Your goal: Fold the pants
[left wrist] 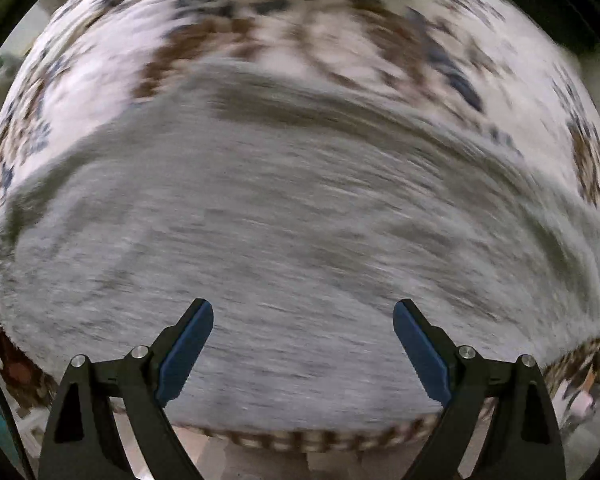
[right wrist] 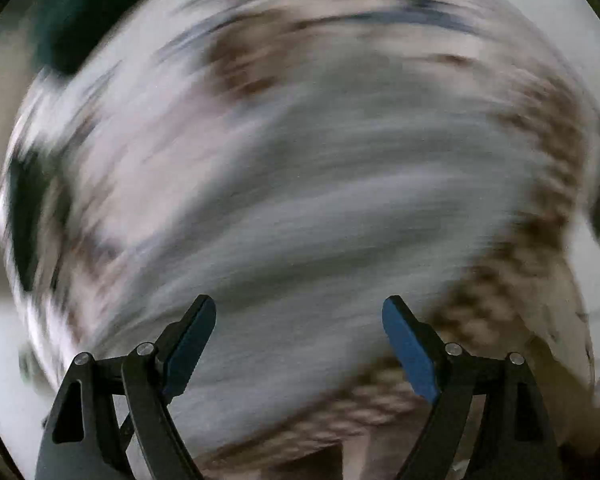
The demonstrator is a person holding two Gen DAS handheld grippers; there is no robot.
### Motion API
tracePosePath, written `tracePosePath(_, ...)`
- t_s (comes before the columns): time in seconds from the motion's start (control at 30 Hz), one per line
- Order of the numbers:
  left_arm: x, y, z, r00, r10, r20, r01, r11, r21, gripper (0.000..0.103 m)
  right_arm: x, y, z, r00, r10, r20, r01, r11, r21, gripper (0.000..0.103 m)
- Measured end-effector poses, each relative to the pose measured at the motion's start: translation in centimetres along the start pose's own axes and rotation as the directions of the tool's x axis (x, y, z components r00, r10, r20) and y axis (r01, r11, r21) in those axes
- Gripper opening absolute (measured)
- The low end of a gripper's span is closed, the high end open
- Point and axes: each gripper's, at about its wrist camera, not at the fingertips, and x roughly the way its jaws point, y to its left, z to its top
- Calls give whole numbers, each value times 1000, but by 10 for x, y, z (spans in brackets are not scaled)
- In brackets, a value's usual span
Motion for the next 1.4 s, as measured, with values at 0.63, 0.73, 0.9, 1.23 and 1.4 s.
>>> tracePosePath(0.63,-1,-222,18,986,41,160,-84,959,270,92,18,46,167,973,-73,218,185,812,-554,6)
tracePosePath(0.73,4,-229,22,987,41,156,-84,957,278,92,29,35,182,988,-53,143,119,854,-507,6)
tracePosePath(0.9,7,-225,15,991,35,132,-75,949,307,92,25,0,176,998,56,-6,-53,906,-420,65)
tracePosePath(1.23,28,-226,-29,999,45,15,-47,926,375,92,11,-127,101,985,173,-1,-173,983,-59,59)
tracePosePath(1.4,22,-238,-39,999,32,31,-42,909,415,92,24,-107,85,997,72,-18,-73,986,-148,10)
